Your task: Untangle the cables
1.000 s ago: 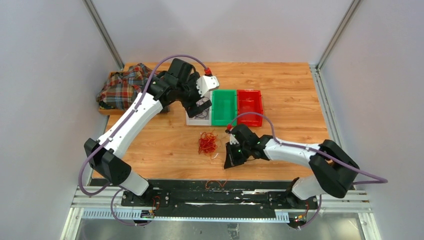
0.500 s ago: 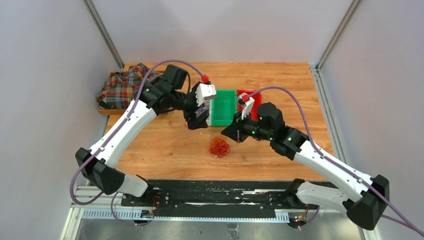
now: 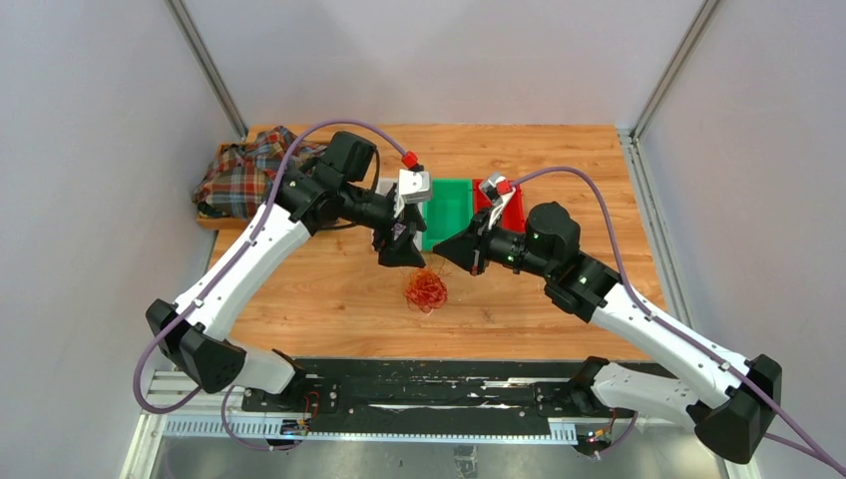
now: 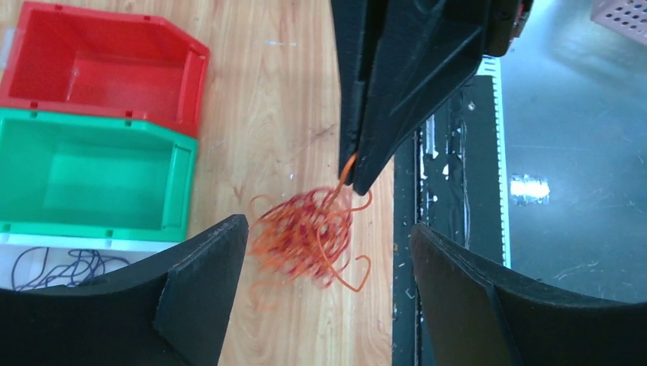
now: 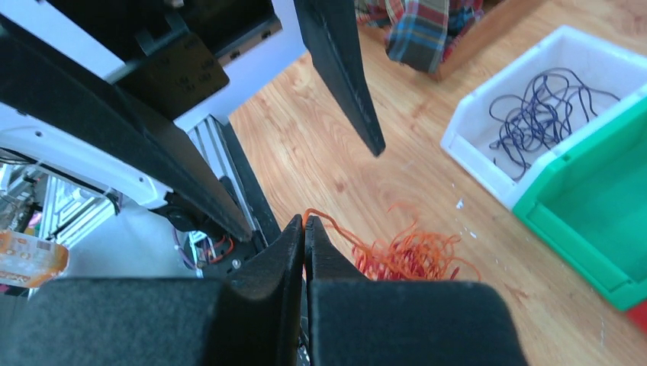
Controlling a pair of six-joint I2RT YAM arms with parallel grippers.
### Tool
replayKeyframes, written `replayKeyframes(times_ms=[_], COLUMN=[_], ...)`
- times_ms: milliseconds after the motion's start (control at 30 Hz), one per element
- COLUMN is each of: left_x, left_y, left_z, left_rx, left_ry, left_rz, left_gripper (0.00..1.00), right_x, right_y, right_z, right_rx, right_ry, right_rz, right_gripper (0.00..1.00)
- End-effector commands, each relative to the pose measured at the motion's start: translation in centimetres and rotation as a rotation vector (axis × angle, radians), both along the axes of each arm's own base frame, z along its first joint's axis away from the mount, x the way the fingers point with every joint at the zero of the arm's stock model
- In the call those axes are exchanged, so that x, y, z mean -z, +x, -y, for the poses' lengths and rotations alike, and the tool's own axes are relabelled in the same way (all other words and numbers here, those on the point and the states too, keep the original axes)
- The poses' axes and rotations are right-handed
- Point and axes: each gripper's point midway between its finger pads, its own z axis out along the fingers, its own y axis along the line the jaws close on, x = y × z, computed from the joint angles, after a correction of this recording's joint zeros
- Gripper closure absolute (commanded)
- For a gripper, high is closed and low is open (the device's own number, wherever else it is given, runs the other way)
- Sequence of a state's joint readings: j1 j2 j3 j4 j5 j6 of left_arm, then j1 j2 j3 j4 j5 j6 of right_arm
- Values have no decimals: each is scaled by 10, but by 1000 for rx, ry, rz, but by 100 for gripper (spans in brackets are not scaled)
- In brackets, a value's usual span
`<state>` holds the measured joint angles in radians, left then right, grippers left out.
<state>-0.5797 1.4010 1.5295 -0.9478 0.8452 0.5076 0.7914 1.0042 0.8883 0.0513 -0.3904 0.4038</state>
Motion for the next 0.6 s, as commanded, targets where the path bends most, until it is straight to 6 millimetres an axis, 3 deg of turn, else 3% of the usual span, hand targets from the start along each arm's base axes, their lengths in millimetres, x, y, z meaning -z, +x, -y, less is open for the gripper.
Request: replayKeyframes(times_ms=[0, 200, 333, 567], left_x=[-20, -17, -13, -19], left_y=[-14, 8, 1, -11], left_z=[6, 6, 7, 17], left_rx=[16, -127, -130, -123], left_ry=[-75, -93, -108, -181], left_rz=[21, 73, 35, -60], left_gripper=[19, 29, 37, 37], right_x=[-44, -61, -67, -76], right_y=[-1, -5, -6, -10], right_z=[-3, -7, -10, -15], right_rx=[-15, -42, -58, -86], right_ry=[151, 225, 252, 317], right_rz=[70, 67, 63, 39], right_gripper=[99, 99, 99, 99])
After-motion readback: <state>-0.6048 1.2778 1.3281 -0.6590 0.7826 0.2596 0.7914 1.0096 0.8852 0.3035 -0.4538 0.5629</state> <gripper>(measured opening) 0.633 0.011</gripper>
